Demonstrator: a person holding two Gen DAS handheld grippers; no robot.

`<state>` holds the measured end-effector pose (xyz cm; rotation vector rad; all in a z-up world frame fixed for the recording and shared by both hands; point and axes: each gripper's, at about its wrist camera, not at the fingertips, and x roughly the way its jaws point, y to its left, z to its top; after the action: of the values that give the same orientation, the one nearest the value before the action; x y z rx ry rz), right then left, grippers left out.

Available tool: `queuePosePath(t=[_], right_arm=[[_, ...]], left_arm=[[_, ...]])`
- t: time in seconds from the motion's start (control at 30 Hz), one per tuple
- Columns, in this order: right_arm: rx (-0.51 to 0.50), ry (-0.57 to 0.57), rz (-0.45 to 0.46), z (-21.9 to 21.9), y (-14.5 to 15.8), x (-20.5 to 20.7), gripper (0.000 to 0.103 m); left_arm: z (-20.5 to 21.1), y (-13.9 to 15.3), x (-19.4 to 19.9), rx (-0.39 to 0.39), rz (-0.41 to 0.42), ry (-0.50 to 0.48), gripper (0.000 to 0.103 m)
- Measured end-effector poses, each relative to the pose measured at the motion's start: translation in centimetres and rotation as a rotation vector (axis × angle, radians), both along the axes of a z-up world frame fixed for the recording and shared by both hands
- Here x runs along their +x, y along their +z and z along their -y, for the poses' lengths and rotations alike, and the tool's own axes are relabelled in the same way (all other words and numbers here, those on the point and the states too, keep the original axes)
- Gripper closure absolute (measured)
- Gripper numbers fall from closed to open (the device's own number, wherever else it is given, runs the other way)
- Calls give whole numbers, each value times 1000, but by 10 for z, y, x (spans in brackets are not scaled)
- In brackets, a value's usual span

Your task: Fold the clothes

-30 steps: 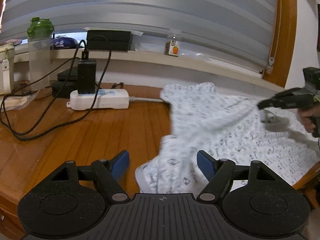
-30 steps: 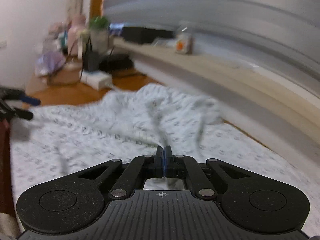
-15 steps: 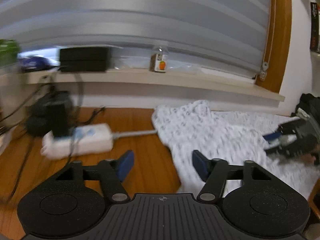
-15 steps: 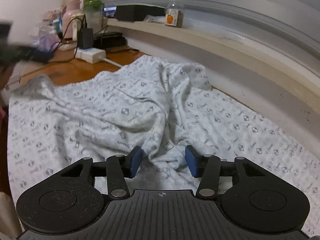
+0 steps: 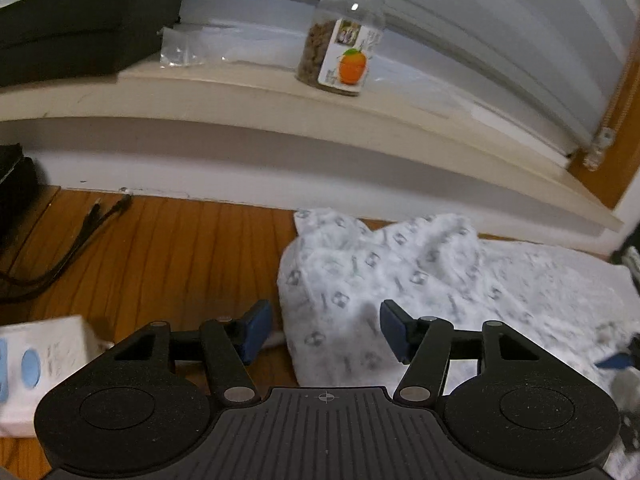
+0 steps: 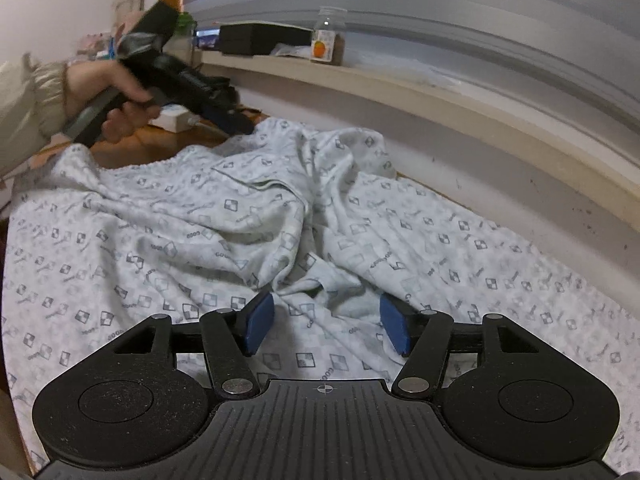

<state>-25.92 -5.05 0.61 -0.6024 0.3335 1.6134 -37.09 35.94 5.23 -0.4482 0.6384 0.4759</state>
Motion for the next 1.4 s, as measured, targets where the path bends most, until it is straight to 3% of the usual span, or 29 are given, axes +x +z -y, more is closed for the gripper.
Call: queuePosePath(t=[0.03, 0.07, 0.3, 0.43, 0.53, 0.63, 0.67, 0.83, 0.9, 1.13, 1.23, 1.3, 1.33, 1.37, 1.4], right_arm=[[2, -1, -1, 0, 0, 0, 43], [3, -3, -5, 1, 0, 1, 43], [19, -12, -41, 3, 2, 7, 43], [25, -18, -59, 4, 3, 11, 43], [31, -35, -77, 4, 3, 15, 43], [35, -49, -91, 5, 4, 18, 43], [33, -50, -96, 5, 3, 19, 43], [28, -50, -88, 3, 3, 18, 43], [26, -49, -82, 3, 3, 17, 43], [22, -52, -97, 4, 3, 19, 43], [22, -54, -103, 4, 3, 20, 43], [23, -54, -103, 4, 3, 20, 43], [25, -54, -103, 4, 3, 20, 43], [28, -54, -104, 5, 3, 20, 43], [31, -53, -106, 5, 3, 20, 43]], left_arm=[[1, -1, 4, 8, -7, -3, 74], [3, -3, 7, 17, -14, -5, 96], [78, 24, 21, 166, -28, -220, 98], [122, 40, 28, 252, -36, -345, 80], [142, 33, 31, 283, -72, -403, 77], [135, 35, 12, 241, -18, -372, 53], [132, 40, 4, 237, 0, -372, 51], [107, 62, -24, 286, 39, -291, 49], [87, 62, -29, 284, 3, -217, 48], [37, 26, 20, 307, -101, -135, 46], [29, 20, 34, 311, -92, -135, 46], [25, 19, 38, 294, -61, -148, 55], [24, 19, 39, 284, -43, -158, 83], [24, 23, 35, 300, -21, -131, 94], [23, 28, 32, 320, 2, -98, 94]])
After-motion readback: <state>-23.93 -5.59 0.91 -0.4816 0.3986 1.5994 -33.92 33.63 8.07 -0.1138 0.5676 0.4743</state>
